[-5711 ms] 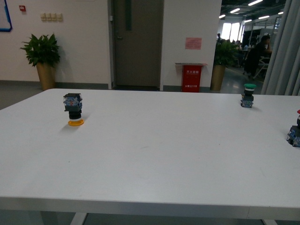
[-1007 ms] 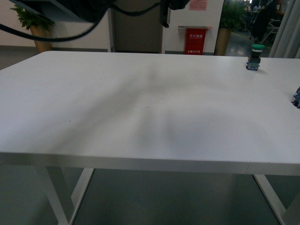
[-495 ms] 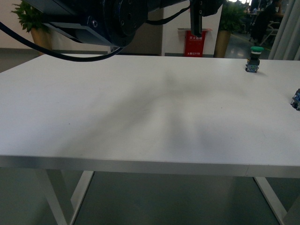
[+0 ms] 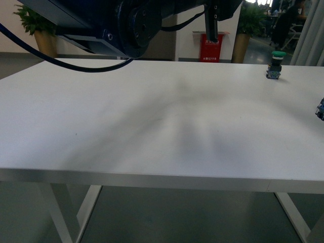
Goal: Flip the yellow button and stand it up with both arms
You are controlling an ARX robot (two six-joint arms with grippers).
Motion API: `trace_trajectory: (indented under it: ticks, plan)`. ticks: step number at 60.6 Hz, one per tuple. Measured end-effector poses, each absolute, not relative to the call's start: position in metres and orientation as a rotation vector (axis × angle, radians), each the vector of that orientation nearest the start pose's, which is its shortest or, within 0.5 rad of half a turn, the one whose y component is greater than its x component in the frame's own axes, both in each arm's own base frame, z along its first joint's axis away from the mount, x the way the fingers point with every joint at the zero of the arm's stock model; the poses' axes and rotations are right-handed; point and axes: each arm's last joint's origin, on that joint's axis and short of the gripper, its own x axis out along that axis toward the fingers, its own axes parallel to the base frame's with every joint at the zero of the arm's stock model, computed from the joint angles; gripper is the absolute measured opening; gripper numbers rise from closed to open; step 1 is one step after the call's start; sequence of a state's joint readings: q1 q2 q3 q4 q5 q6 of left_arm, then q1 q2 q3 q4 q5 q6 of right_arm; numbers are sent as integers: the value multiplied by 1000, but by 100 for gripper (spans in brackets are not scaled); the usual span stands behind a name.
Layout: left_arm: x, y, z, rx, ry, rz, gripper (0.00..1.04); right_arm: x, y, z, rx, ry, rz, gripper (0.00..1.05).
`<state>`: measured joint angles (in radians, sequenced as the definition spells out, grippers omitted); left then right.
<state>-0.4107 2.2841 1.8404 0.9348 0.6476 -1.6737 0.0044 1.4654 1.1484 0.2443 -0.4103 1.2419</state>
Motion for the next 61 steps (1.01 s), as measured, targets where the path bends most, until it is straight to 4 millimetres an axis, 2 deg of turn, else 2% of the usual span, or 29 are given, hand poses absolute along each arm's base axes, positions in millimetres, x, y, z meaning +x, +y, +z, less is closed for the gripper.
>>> trace_trajectory:
  ticks: [9, 21, 40, 50, 61]
  plan:
    - [472, -226, 292, -1411, 484, -1178, 36, 347, 23, 341, 1291, 310, 345, 98]
    - [469, -232, 292, -1409, 492, -1190, 36, 358, 32, 330, 1299, 319, 337, 98]
    - [467, -236, 289, -1407, 503, -1191, 36, 364, 31, 332, 1297, 252, 318, 98]
    - [467, -236, 285, -1410, 511, -1181, 36, 364, 32, 331, 1295, 261, 337, 69]
    - [464, -235, 291, -1410, 497, -1184, 36, 364, 33, 329, 1290, 275, 342, 39]
